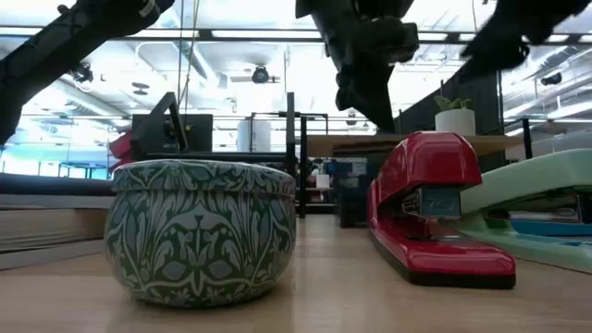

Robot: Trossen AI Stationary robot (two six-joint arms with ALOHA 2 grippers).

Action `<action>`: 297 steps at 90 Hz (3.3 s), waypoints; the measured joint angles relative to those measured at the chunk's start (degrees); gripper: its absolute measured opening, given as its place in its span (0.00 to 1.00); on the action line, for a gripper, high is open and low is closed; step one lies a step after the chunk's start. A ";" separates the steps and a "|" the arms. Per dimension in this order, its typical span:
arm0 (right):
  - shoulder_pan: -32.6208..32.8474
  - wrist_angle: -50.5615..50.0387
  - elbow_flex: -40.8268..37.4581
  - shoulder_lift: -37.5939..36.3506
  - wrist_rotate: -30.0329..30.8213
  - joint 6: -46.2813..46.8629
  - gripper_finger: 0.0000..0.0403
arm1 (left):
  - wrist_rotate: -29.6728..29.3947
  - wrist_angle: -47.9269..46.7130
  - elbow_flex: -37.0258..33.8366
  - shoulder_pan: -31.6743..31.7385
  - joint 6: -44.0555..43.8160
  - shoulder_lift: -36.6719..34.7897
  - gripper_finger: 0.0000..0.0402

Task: Stock shelves
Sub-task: Put the pen holder on the shelf

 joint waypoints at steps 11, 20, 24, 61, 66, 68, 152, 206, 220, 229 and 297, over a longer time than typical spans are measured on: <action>-6.48 -2.06 -0.55 3.74 -5.71 -1.92 0.86 | -0.46 -0.16 -1.71 -0.18 -0.01 0.23 0.00; -13.49 -2.12 -2.20 5.92 -10.97 -3.22 0.86 | -3.19 0.18 -2.05 -0.90 0.00 0.14 0.00; -16.92 -2.09 -3.08 6.44 -13.09 -2.26 0.86 | -4.33 -0.56 -1.63 -1.38 -0.02 -0.26 0.00; -34.35 3.05 -9.54 15.38 -32.83 7.24 0.86 | -17.90 -9.53 1.66 -7.64 -1.98 -5.99 0.00; -33.68 5.00 -9.79 17.27 -33.59 7.30 0.86 | -21.01 -12.15 1.65 -8.25 -3.19 -6.36 0.00; -33.25 5.77 -9.79 18.08 -33.68 7.41 0.86 | -22.04 -13.26 1.65 -8.47 -3.59 -6.45 0.00; -28.47 8.86 -5.77 14.05 -39.51 20.13 0.00 | -51.77 -28.52 1.56 -14.91 -18.20 -11.50 0.00; -42.15 -2.94 14.54 15.27 -35.12 18.95 0.00 | -72.09 -27.78 1.52 -13.20 -12.22 -18.49 0.00; -48.25 -2.73 20.04 19.59 -33.31 17.19 0.00 | -72.21 -27.81 1.54 -10.79 -12.21 -20.29 0.00; -50.88 -2.84 23.15 23.09 -32.85 16.68 0.00 | -72.22 -28.29 1.54 -9.64 -12.20 -20.61 0.00; -64.66 -7.99 30.71 32.07 -33.23 14.69 0.00 | -69.31 -28.02 1.54 -10.70 -10.73 -20.59 0.00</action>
